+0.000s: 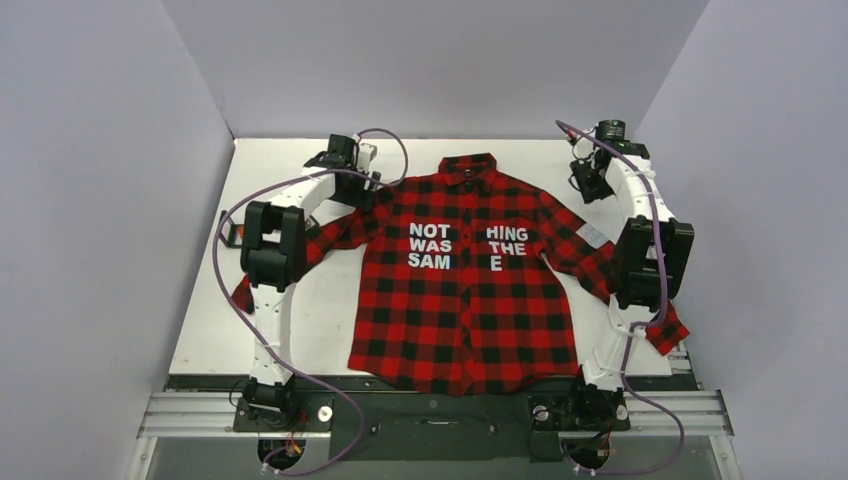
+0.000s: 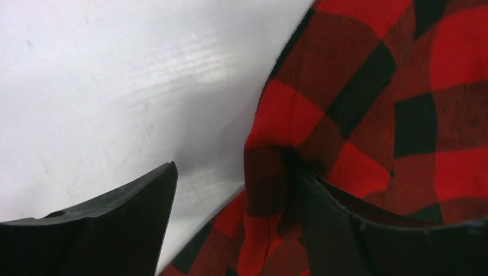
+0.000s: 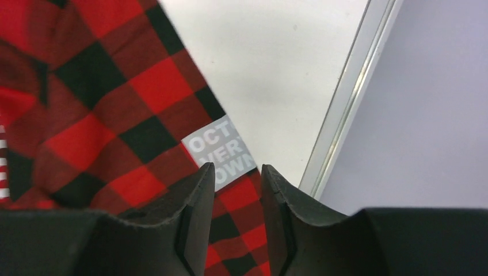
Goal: Remove the brooch from the garment
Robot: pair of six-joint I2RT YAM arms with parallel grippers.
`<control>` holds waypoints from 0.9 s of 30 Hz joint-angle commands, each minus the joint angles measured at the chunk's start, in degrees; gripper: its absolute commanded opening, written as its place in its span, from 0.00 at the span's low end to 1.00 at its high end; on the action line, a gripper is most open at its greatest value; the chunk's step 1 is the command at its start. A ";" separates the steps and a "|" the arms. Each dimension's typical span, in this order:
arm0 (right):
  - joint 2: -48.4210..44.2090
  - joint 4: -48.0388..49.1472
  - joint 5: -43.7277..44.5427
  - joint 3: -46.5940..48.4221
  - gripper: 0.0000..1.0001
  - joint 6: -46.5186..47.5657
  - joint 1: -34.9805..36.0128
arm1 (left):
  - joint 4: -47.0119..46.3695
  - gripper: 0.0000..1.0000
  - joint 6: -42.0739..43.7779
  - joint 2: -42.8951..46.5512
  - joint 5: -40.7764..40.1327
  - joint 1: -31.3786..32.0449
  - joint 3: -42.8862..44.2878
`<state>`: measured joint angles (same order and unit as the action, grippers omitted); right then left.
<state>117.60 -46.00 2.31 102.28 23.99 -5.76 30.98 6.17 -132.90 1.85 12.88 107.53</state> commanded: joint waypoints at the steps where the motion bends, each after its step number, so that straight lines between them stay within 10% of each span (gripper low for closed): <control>1: -6.91 -3.72 -12.54 0.15 0.35 -2.88 -0.95 | -2.53 0.78 -1.63 10.93 7.09 -0.48 -3.87; 3: -9.12 -5.27 -16.67 0.05 0.40 -3.87 -1.34 | -1.81 0.98 -1.85 14.32 9.03 -0.58 -5.10; 13: -23.80 -7.45 -30.35 -9.22 0.74 -7.07 -1.47 | 3.59 0.96 -5.36 30.03 30.03 -8.76 -14.14; 27: -39.36 7.69 -32.14 -38.79 0.75 -12.24 -1.53 | 0.91 0.96 -1.94 57.08 25.01 -19.04 -42.35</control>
<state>80.38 -44.69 -28.80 65.67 12.97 -6.83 34.54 2.81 -81.67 29.02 -6.42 68.14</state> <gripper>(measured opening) 0.757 0.962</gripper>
